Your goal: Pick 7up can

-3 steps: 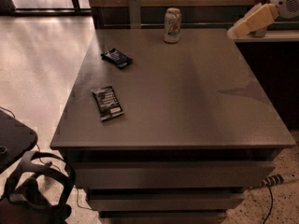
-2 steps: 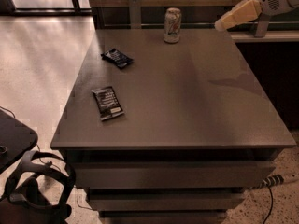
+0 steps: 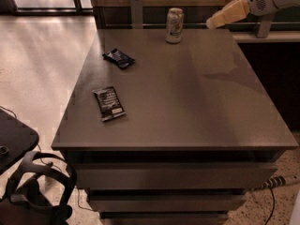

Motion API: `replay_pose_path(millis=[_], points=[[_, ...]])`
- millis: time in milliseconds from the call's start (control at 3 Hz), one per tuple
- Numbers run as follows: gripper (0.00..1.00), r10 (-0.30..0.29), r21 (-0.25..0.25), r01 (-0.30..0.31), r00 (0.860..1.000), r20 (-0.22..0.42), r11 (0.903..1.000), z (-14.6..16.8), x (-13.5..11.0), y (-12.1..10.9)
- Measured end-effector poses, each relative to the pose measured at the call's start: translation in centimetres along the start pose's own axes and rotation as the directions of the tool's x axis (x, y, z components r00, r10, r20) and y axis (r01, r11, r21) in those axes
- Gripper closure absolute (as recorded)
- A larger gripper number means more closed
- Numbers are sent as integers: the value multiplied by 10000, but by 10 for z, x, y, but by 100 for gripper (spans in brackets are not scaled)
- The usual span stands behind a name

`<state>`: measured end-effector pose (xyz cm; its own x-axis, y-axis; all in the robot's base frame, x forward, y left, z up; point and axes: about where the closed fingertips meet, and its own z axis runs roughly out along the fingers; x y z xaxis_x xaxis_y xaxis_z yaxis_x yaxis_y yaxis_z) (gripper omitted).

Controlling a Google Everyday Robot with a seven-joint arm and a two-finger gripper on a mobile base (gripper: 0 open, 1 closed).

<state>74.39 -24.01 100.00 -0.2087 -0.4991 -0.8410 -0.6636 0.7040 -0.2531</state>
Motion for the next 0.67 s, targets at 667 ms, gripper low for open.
replay_pose_path(millis=[667], points=[[0, 936, 1, -937, 9937, 623, 9956, 96, -18, -3]])
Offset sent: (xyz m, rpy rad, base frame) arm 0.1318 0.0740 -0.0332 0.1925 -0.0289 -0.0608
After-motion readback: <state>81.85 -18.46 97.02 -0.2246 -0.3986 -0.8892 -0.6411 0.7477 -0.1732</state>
